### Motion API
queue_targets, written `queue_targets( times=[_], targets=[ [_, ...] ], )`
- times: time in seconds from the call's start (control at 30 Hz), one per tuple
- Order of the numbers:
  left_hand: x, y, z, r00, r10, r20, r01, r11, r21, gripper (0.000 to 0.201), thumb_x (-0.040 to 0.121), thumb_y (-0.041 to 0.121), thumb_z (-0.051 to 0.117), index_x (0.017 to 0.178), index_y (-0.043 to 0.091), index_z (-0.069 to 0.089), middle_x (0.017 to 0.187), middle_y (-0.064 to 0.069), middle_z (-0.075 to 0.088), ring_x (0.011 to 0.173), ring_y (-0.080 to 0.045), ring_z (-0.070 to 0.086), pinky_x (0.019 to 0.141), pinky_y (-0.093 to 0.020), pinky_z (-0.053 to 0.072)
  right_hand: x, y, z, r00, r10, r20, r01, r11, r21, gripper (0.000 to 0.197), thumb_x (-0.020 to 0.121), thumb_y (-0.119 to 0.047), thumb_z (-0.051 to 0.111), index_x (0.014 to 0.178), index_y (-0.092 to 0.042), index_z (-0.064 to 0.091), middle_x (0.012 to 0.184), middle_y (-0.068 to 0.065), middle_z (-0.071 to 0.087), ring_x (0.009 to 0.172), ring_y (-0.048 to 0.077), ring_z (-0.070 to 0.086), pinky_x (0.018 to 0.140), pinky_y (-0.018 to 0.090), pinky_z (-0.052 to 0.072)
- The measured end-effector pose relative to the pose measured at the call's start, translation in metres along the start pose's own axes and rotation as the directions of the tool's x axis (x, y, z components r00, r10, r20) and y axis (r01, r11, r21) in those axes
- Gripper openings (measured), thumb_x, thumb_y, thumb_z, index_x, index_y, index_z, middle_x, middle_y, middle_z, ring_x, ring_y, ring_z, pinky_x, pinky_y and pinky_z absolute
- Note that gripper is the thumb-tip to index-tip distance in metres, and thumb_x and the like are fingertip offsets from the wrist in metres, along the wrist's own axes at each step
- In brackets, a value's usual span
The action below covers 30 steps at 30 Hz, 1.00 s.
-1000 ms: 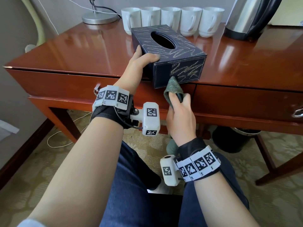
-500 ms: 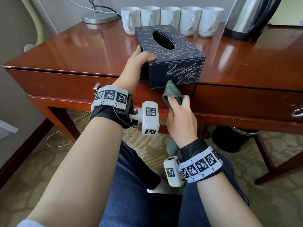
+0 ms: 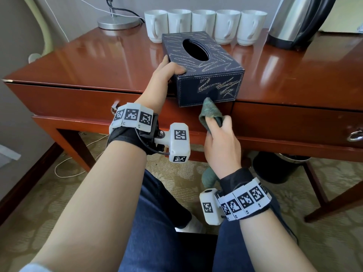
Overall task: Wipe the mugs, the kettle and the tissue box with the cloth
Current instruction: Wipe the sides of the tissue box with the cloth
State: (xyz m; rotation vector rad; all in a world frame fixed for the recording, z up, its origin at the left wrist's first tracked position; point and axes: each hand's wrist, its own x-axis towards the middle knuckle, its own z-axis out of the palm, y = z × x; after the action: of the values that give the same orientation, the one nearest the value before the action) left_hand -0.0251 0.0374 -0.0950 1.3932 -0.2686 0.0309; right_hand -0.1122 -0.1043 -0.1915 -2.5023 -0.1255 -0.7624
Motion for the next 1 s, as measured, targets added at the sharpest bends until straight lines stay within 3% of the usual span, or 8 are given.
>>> queue_targets(
  times=[0.1,0.2,0.33,0.43,0.6,0.8,1.0],
  targets=[
    [-0.001,-0.001,0.0,0.999,0.011,0.036,-0.01,1.0,-0.006,0.073,0.053,0.038,0.061,0.121,0.011,0.054,0.107,-0.005,0.063,0.092,-0.019,0.056,0.087,-0.034,0.043,0.003,0.002,-0.004,0.995,0.08,-0.056,-0.079,0.997,0.023,0.041,0.088,0.001,0.052,0.127,-0.013,0.058,0.105,0.019,0.047,0.063,0.026,0.04,0.058,0.029,0.03],
    [0.0,-0.002,0.0,0.999,0.014,0.03,-0.014,1.0,-0.015,0.078,0.053,0.038,0.061,0.125,0.009,0.054,0.107,-0.006,0.06,0.094,-0.021,0.054,0.087,-0.035,0.041,0.01,-0.003,-0.005,0.995,0.064,-0.075,-0.059,0.996,0.064,0.043,0.09,0.0,0.05,0.131,-0.013,0.055,0.106,0.019,0.046,0.067,0.021,0.033,0.059,0.03,0.03],
    [0.001,-0.001,0.001,0.999,0.021,0.034,-0.021,1.0,-0.011,0.077,0.051,0.037,0.061,0.123,0.01,0.052,0.109,-0.009,0.057,0.096,-0.022,0.051,0.088,-0.036,0.04,0.009,-0.008,-0.003,0.999,-0.037,-0.009,0.038,0.999,0.036,0.039,0.088,0.0,0.051,0.125,-0.011,0.057,0.106,0.019,0.047,0.064,0.025,0.04,0.054,0.03,0.032],
    [0.001,-0.002,0.0,0.999,0.023,0.04,-0.022,1.0,-0.021,0.075,0.052,0.037,0.06,0.122,0.01,0.052,0.109,-0.008,0.059,0.095,-0.021,0.054,0.086,-0.034,0.042,0.002,-0.001,-0.002,0.999,-0.03,0.029,0.03,0.999,-0.023,0.04,0.084,0.003,0.052,0.121,-0.013,0.059,0.103,0.017,0.047,0.064,0.033,0.049,0.052,0.029,0.031],
    [0.001,-0.004,-0.001,0.999,0.027,0.046,-0.025,0.999,-0.027,0.074,0.053,0.037,0.061,0.122,0.011,0.053,0.109,-0.007,0.06,0.095,-0.021,0.055,0.087,-0.033,0.043,0.007,0.002,-0.008,0.996,0.06,-0.061,-0.059,0.998,0.018,0.04,0.088,0.002,0.052,0.125,-0.011,0.059,0.105,0.021,0.047,0.068,0.036,0.052,0.057,0.03,0.031],
    [0.001,-0.004,-0.002,0.997,0.04,0.06,-0.038,0.999,-0.021,0.069,0.055,0.037,0.06,0.119,0.01,0.054,0.107,-0.007,0.062,0.092,-0.019,0.058,0.083,-0.03,0.046,0.01,-0.003,-0.006,0.998,-0.035,-0.044,0.038,0.998,0.06,0.038,0.086,0.003,0.051,0.122,-0.009,0.06,0.104,0.02,0.048,0.065,0.037,0.052,0.055,0.029,0.033],
    [0.001,-0.006,-0.002,0.997,0.041,0.067,-0.04,0.999,-0.019,0.068,0.055,0.037,0.06,0.118,0.013,0.054,0.107,-0.005,0.061,0.093,-0.019,0.057,0.084,-0.029,0.046,0.005,0.012,-0.01,0.994,0.092,-0.059,-0.091,0.996,0.014,0.041,0.09,0.0,0.049,0.127,-0.013,0.058,0.109,0.019,0.047,0.073,0.037,0.054,0.06,0.031,0.034]
  ],
)
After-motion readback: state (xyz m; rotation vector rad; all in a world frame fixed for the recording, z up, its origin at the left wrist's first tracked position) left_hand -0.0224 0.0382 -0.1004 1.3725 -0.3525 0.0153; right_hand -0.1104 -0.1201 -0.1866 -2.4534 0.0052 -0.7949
